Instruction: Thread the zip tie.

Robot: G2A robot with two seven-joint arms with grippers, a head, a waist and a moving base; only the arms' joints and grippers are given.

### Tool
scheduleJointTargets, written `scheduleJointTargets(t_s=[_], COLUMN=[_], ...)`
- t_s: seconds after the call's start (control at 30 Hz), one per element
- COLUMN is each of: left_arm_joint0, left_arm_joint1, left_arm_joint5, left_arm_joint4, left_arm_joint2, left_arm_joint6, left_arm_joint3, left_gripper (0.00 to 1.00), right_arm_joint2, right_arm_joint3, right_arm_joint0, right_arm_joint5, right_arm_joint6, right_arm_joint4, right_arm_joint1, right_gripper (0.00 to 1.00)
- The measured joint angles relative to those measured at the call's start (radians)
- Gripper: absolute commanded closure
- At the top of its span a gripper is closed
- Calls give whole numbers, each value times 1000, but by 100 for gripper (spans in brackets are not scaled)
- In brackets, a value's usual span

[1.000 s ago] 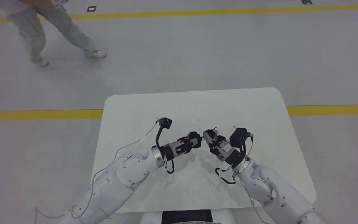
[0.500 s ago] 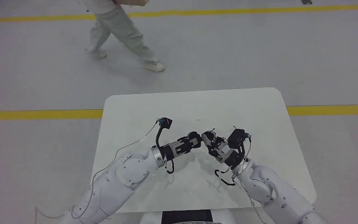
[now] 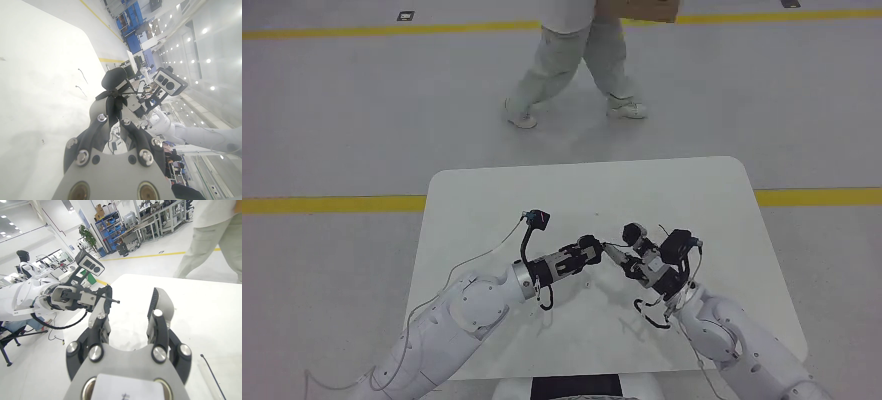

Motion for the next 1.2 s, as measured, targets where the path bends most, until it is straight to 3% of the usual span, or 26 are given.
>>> scheduleJointTargets(t_s=[0.4,0.73,0.93,1.07,1.2], left_arm_joint0=[0,2,19,31,37], left_arm_joint1=[0,-1,-8,-15,-22], left_arm_joint5=[0,3,-44,-43,-43], left_arm_joint4=[0,-9,-222,-419,-548], left_arm_joint2=[0,2,-9,-22,-27], left_arm_joint6=[0,4,-2,-64,-136], left_arm_joint3=[0,0,-4,-18,-10], left_gripper=[100,100,100,100,100], right_arm_joint2=[67,68,66,61,53], right_arm_joint3=[28,26,34,63,93], right_arm_joint0=[-80,-82,-78,-82,-76], right_arm_joint5=[0,0,33,65,105], right_arm_joint6=[-52,-53,-112,-224,-349], right_arm_joint4=[-143,-155,-204,-314,-394], right_arm_joint1=[7,8,2,-3,-11], right_gripper=[0,0,0,0,0])
